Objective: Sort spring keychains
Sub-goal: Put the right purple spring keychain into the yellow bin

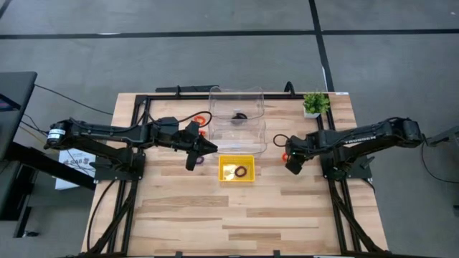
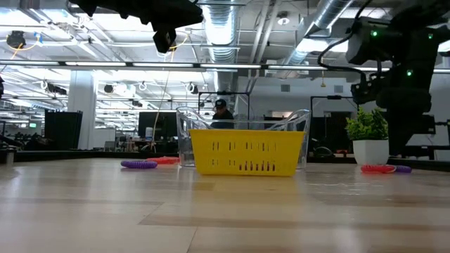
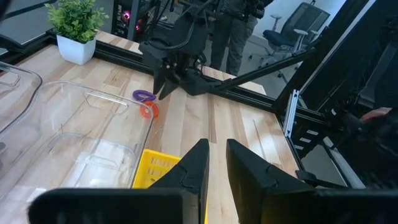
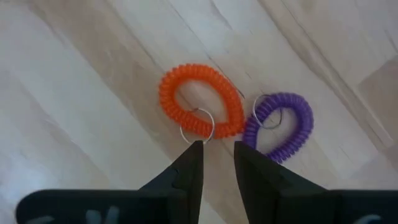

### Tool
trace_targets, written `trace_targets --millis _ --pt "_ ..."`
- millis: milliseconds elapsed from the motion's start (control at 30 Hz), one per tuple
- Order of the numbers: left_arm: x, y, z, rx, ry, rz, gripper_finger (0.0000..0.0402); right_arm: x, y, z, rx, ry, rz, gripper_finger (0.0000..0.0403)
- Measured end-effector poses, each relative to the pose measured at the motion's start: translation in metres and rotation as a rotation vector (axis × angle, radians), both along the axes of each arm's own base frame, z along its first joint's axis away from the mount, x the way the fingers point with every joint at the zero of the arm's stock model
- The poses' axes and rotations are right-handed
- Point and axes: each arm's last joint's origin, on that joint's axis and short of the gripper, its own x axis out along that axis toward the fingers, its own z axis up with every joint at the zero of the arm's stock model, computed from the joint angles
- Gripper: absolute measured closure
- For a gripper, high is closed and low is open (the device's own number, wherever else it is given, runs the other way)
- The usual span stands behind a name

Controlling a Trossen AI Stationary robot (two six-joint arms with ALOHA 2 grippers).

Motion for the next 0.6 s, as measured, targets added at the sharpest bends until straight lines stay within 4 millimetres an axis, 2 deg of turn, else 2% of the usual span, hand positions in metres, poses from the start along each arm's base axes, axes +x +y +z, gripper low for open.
trace_targets --millis 267,600 --pt "0.0 0.0 0.0 0.0 0.0 0.0 0.0348 -0.003 0.0 -0.005 -0.007 0.008 -0.01 0.0324" --pt "0.0 0.0 0.0 0.0 0.0 0.0 0.0348 -0.015 0.0 -0.022 0.003 0.052 -0.086 0.0324"
